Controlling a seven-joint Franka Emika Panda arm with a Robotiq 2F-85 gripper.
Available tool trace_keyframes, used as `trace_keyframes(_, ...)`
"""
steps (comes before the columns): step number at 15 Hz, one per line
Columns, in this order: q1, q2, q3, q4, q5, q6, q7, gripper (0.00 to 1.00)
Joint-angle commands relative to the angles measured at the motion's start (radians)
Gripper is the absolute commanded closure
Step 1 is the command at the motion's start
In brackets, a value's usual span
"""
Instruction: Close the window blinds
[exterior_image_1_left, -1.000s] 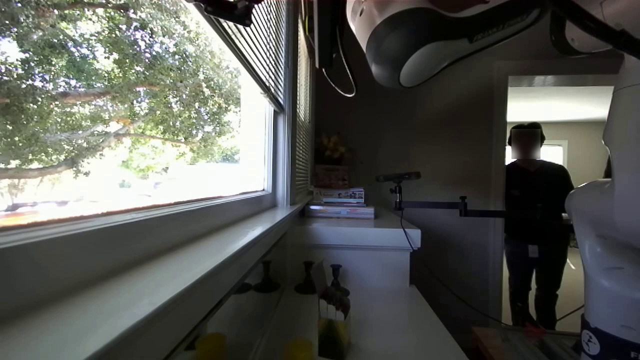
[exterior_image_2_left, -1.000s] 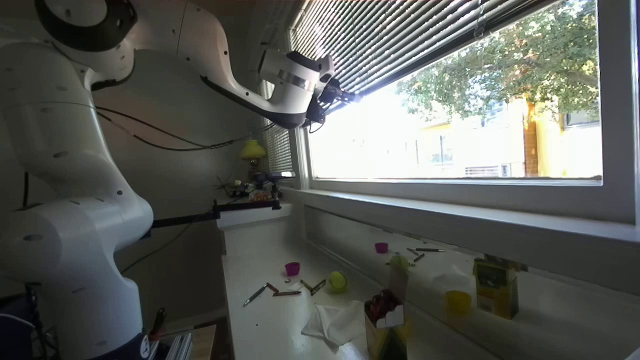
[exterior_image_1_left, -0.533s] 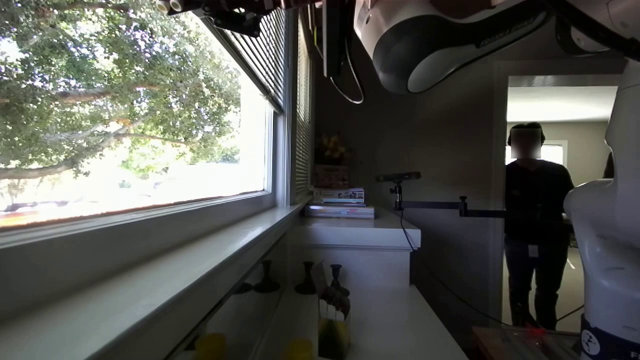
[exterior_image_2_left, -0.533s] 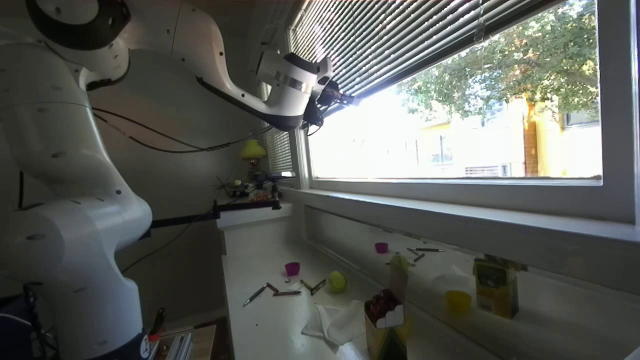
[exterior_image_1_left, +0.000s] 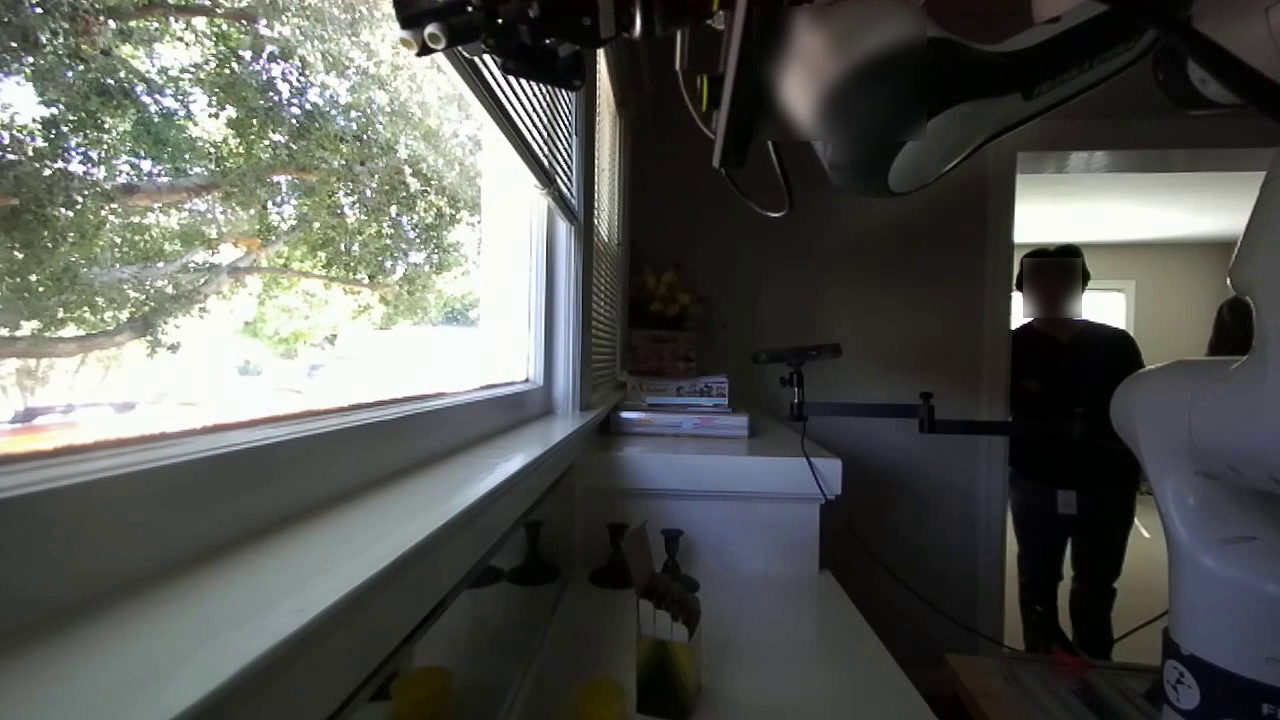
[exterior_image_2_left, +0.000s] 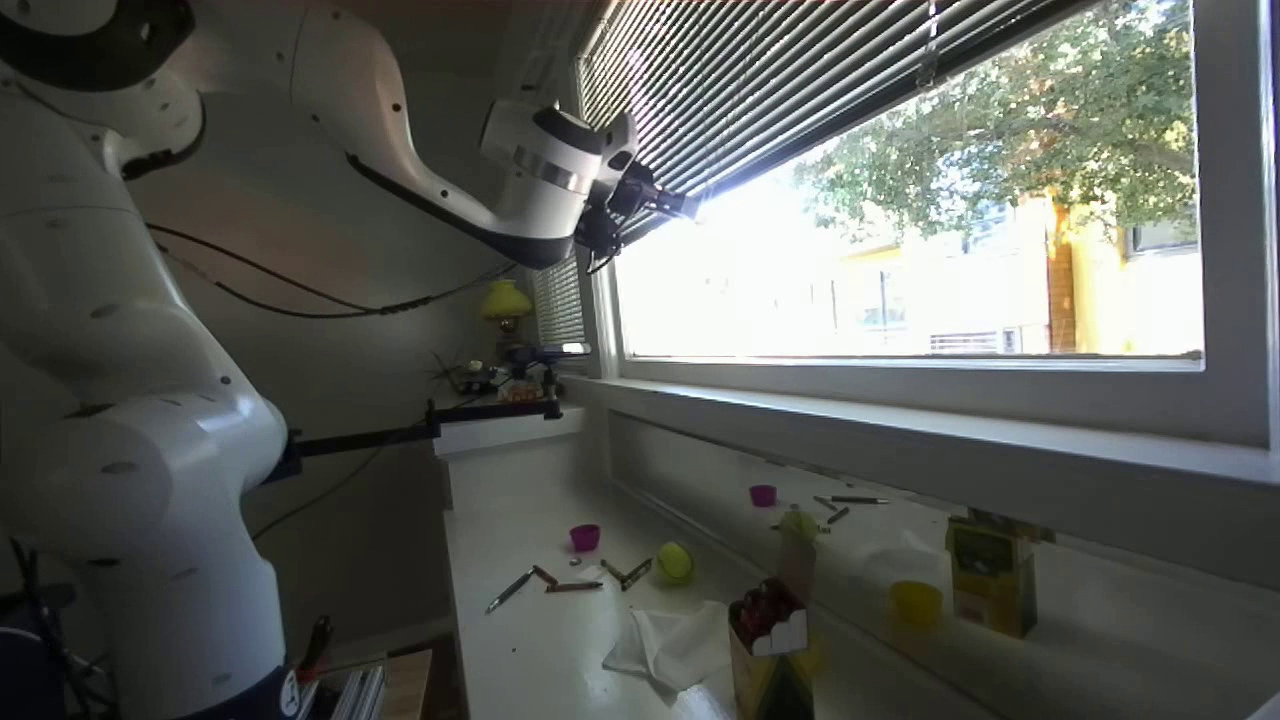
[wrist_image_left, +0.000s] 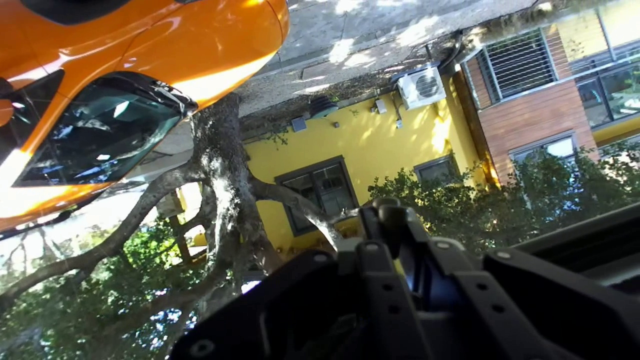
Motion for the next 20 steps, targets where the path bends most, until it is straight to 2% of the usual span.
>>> trace_keyframes(1,0.176,-0.106,-0.102,-0.126,0.067,-0.029,-0.094,0.97)
trace_keyframes(7,0.175,-0.145,-0.117,-0.065,0.028,-0.064,-0.053,0.97)
trace_keyframes(20,-0.036,-0.092,-0.068,0.134,0.011,-0.081,0.036,0.97)
